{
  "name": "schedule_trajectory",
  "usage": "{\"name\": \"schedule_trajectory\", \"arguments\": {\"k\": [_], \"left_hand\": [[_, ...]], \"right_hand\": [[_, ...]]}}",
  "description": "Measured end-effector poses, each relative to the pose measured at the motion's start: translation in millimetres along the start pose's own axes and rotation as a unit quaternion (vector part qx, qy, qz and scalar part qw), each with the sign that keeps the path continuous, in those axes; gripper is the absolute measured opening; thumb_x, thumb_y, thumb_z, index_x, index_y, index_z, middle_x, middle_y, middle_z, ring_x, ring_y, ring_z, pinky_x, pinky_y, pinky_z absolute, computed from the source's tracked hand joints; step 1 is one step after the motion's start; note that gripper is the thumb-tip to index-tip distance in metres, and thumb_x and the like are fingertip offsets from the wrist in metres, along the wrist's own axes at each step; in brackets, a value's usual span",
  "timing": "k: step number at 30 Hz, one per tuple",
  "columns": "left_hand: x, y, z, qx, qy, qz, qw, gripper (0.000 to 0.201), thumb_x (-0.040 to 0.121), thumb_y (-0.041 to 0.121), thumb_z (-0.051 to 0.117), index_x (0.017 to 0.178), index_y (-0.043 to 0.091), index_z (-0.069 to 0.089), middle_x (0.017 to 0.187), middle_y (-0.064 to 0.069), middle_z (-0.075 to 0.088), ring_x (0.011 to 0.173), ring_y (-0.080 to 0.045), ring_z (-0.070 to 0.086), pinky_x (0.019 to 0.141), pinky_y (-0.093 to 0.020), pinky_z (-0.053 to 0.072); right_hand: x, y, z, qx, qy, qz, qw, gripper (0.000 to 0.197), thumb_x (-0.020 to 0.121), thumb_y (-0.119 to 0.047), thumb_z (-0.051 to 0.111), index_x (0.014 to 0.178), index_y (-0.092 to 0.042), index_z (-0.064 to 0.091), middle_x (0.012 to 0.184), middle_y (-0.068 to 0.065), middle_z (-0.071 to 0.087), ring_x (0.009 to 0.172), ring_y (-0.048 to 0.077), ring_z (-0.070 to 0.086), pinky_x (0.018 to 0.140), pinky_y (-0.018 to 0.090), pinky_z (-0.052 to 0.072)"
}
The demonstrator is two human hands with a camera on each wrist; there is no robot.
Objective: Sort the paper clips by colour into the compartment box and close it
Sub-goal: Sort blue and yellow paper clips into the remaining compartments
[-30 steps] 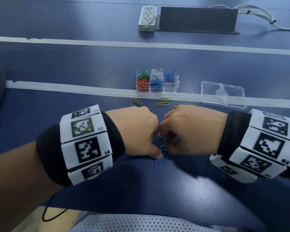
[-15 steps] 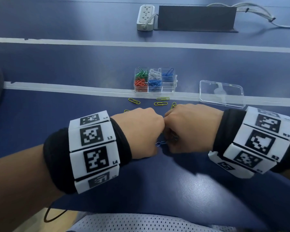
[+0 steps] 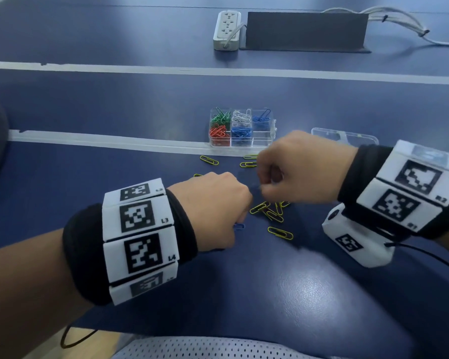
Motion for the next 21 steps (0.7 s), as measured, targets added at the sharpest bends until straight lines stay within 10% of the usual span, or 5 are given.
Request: {"name": "schedule_trajectory", "arguments": {"k": [5, 10, 21], "left_hand": [[4, -7, 3, -0.027, -0.016, -0.002, 1.0, 0.015, 0.067, 0.014, 0.057, 0.062, 0.024, 0.048, 0.064, 0.009, 0.047, 0.076, -0.019, 0.057, 0.067, -0.028, 0.052], [10, -18, -11, -0.082, -0.006, -0.001, 0.997, 0.01, 0.065, 0.016, 0.064, 0.071, 0.024, 0.061, 0.058, 0.009, 0.055, 0.054, -0.003, 0.05, 0.058, -0.019, 0.048], [66, -63, -125, -0.272, 0.256, 0.006, 0.928, 0.015, 0.072, 0.007, 0.064, 0.069, 0.022, 0.064, 0.06, 0.005, 0.063, 0.049, -0.004, 0.055, 0.053, -0.011, 0.045]], "right_hand": [[24, 29, -32, 0.043, 0.085, 0.059, 0.994, 0.007, 0.075, -0.027, 0.061, 0.068, -0.023, 0.061, 0.057, -0.012, 0.052, 0.056, 0.006, 0.047, 0.068, 0.02, 0.036], [50, 58, -57, 0.075, 0.135, 0.117, 0.981, 0.007, 0.08, -0.03, 0.061, 0.076, -0.024, 0.063, 0.072, -0.003, 0.059, 0.08, 0.017, 0.051, 0.072, 0.023, 0.037], [58, 84, -62, 0.084, 0.133, 0.158, 0.975, 0.014, 0.086, -0.029, 0.055, 0.088, -0.024, 0.068, 0.061, -0.008, 0.052, 0.066, 0.017, 0.051, 0.062, 0.024, 0.037]]}}
Point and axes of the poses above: each hand's wrist, its own x-axis towards the middle knuckle, its own z-axis out of the palm, y = z × x, the point moved 9 cm from there along x, towards the middle knuckle
